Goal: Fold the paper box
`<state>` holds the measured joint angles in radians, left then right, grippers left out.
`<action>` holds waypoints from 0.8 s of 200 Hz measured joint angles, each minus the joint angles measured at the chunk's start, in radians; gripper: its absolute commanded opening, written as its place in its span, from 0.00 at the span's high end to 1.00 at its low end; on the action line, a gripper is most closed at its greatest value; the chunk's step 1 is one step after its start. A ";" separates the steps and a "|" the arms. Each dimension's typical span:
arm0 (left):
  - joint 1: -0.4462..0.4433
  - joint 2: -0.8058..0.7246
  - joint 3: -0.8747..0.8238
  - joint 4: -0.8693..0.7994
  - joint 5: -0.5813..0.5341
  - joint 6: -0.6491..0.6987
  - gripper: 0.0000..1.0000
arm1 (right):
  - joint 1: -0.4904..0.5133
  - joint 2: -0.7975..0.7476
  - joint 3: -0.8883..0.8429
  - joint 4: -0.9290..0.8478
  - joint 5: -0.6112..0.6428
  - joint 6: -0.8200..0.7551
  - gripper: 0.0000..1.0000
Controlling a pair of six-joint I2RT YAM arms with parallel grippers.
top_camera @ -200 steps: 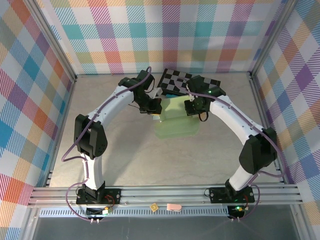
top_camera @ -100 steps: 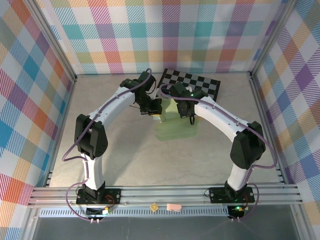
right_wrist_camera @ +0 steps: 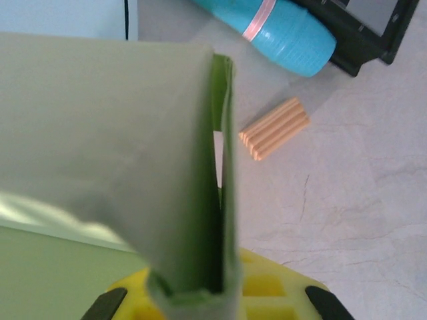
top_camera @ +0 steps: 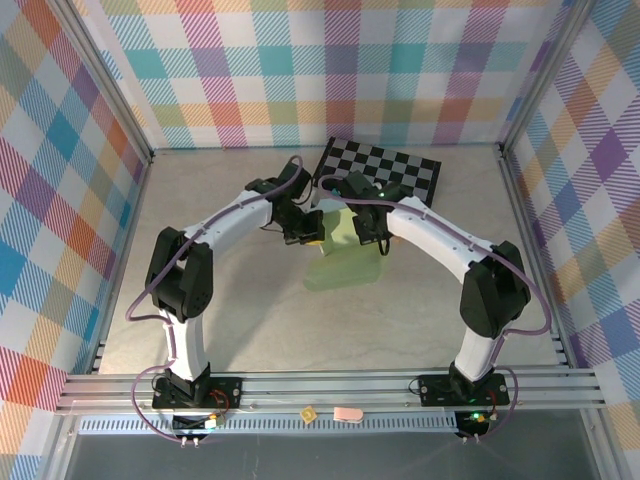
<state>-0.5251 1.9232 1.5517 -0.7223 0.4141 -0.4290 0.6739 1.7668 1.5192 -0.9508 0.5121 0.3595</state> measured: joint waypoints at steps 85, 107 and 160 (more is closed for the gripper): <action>-0.032 -0.001 -0.216 0.211 0.011 -0.089 0.92 | 0.010 0.016 -0.102 0.023 -0.047 0.008 1.00; -0.032 -0.003 -0.246 0.267 0.012 -0.106 0.89 | 0.013 0.027 -0.112 0.026 -0.042 0.011 1.00; -0.032 -0.008 -0.302 0.399 0.002 -0.155 0.85 | 0.012 0.047 -0.113 0.007 -0.037 0.031 1.00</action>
<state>-0.5568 1.9152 1.2495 -0.3229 0.4156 -0.5838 0.6857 1.8141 1.4067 -0.9436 0.4747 0.3901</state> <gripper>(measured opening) 0.146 0.092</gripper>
